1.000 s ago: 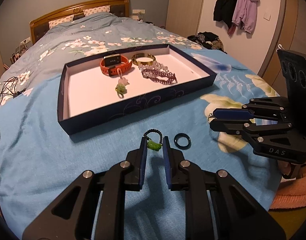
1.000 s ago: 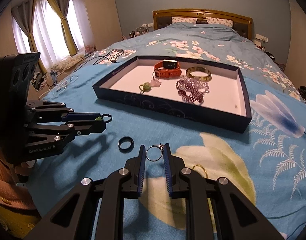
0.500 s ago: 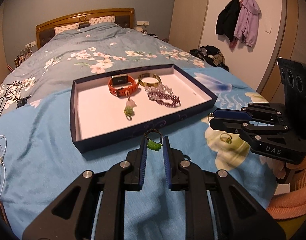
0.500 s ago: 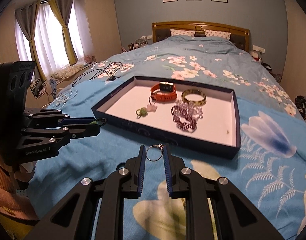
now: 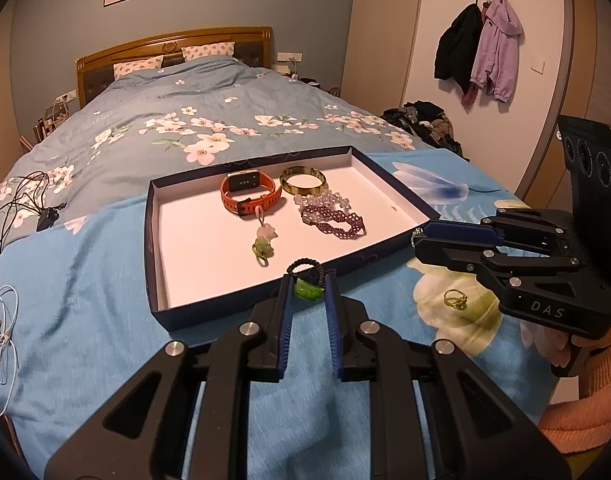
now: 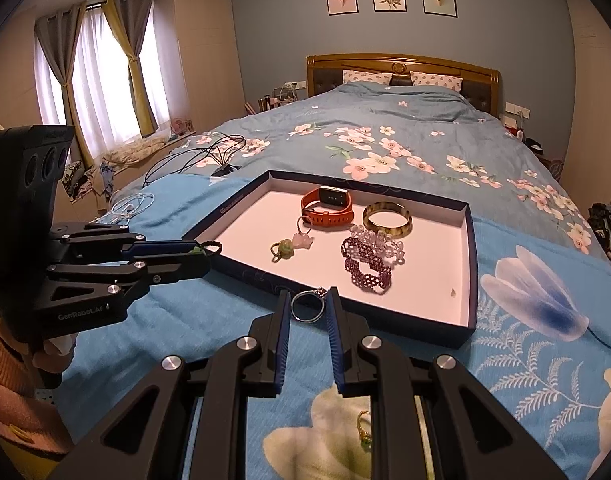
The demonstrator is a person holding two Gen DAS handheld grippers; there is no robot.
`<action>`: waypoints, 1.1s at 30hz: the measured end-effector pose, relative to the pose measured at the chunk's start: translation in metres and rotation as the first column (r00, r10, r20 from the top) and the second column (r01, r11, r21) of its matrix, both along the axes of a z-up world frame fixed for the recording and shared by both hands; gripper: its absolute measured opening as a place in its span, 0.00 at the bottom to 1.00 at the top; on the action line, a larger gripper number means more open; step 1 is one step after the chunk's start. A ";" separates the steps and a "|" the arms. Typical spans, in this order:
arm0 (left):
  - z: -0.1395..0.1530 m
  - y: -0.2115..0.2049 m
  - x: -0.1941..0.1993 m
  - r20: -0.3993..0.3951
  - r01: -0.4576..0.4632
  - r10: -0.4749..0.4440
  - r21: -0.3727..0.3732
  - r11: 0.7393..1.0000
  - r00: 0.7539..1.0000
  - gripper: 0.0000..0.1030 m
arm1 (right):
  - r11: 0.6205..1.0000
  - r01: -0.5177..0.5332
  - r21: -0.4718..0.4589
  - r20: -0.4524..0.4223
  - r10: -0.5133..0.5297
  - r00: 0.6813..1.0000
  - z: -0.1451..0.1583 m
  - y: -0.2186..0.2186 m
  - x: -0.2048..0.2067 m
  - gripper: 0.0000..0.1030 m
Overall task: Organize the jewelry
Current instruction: 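Carry both rings over the box and lower them inside with both tools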
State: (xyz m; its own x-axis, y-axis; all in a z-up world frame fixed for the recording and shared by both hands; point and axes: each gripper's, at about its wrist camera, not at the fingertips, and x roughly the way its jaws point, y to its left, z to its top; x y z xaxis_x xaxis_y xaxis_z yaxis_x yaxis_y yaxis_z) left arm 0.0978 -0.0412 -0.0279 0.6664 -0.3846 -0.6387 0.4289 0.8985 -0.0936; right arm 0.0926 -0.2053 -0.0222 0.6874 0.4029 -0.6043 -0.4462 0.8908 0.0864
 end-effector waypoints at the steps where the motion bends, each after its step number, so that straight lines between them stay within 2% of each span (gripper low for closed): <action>1: 0.000 0.001 0.001 0.001 -0.002 0.002 0.000 1.000 1.000 0.15 | 1.000 0.000 0.000 -0.001 0.000 1.000 0.000 0.000 0.001 0.16; 33: -0.001 -0.005 0.042 -0.005 -0.022 0.022 0.012 1.000 1.000 0.16 | 1.000 0.011 -0.027 0.007 -0.011 1.000 0.004 0.004 0.040 0.16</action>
State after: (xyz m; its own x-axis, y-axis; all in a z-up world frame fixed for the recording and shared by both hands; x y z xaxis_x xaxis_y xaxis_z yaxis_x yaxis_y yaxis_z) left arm 0.1395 -0.0458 -0.0294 0.6714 -0.3624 -0.6465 0.4084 0.9088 -0.0853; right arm 0.1330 -0.2015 -0.0183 0.6959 0.3788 -0.6102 -0.4365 0.8977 0.0594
